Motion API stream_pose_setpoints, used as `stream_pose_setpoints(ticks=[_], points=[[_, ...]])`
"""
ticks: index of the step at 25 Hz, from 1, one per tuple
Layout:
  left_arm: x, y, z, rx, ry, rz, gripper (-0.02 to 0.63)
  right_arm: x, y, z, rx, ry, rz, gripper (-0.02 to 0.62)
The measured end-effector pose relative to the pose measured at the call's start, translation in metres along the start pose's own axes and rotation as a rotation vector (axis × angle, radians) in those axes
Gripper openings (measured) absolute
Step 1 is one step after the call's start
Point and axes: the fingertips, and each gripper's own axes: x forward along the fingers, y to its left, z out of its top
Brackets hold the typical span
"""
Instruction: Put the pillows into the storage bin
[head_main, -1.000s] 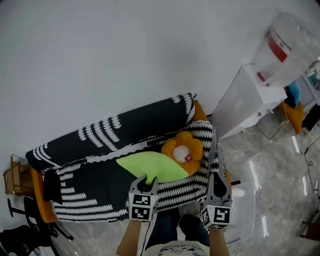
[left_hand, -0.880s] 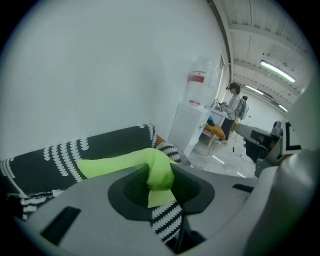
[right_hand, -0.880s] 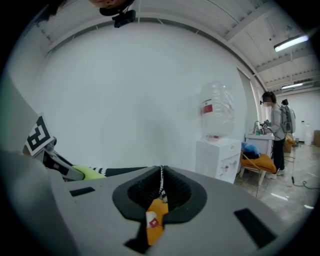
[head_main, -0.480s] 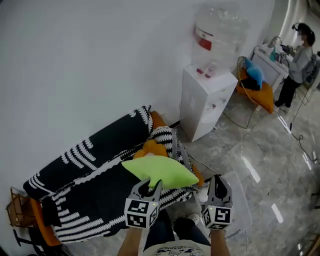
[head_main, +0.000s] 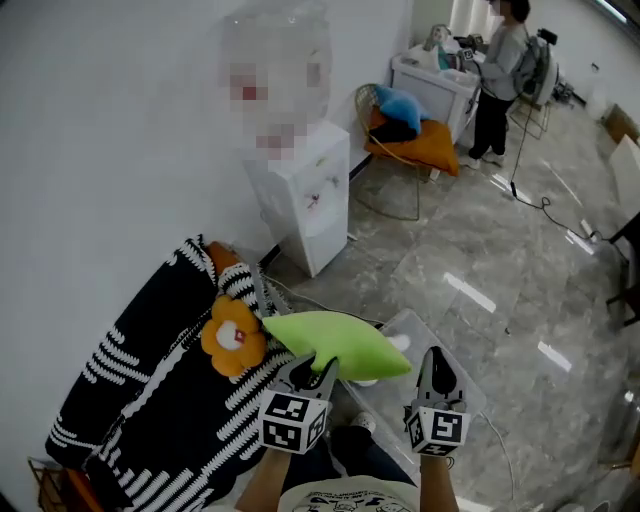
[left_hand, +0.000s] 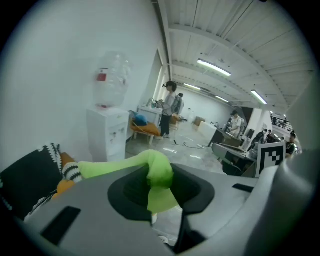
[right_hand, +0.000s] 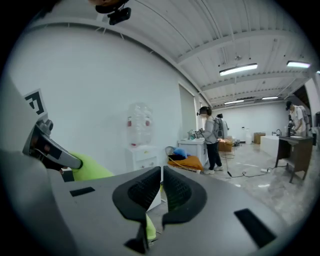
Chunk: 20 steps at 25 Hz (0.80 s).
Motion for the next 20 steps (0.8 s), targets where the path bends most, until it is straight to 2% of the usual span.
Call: stream_pose_setpoints(ticks=[10, 15, 20], points=[[0.111, -0.136, -0.025, 0.23, 0.195, -0.284, 0.109, -0.07, -0.141, -0.031, 0.105, 0.037, -0.336, 0.025], [0.159, -0.182, -0.051, 0.364, 0.304, -0.398, 0.109, -0.102, -0.186, -0.06, 0.157, 0.073, -0.488, 0.025], [0.205, -0.216, -0.089, 0.527, 0.408, -0.525, 0.108, -0.128, -0.211, -0.095, 0.213, 0.128, -0.649, 0.025]])
